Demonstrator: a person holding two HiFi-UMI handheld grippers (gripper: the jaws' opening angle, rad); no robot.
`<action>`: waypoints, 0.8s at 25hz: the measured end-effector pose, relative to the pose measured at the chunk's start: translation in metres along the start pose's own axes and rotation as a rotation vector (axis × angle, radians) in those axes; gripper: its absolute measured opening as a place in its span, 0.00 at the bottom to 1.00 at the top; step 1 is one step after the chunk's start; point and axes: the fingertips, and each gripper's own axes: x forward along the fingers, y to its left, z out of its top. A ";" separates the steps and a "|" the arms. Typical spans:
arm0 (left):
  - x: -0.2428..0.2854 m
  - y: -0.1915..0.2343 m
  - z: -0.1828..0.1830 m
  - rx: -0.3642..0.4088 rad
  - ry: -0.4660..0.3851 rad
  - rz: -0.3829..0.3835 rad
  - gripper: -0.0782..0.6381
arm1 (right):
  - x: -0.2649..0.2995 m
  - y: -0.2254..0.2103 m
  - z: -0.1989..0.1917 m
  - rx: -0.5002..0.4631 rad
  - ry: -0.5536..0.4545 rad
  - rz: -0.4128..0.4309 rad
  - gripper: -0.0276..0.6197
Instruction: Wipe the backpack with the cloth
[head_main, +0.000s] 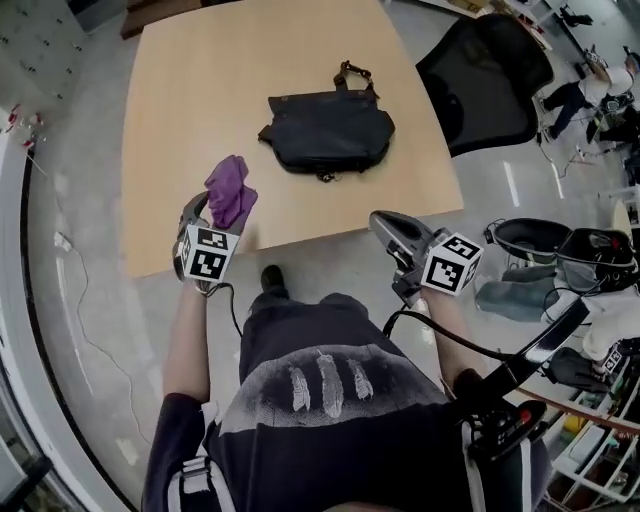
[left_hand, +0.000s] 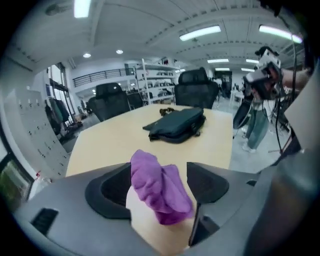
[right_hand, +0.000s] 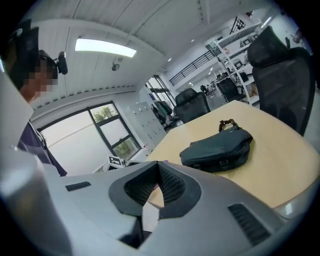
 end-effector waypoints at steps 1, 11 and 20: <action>0.022 0.012 -0.005 0.041 0.057 -0.006 0.58 | 0.008 -0.012 0.009 -0.014 0.007 -0.032 0.05; 0.097 0.020 -0.030 -0.136 0.212 -0.217 0.30 | 0.019 -0.146 0.043 -0.066 0.103 -0.290 0.05; 0.054 0.033 0.113 -0.504 -0.089 -0.021 0.26 | 0.040 -0.267 0.058 -0.109 0.256 -0.247 0.05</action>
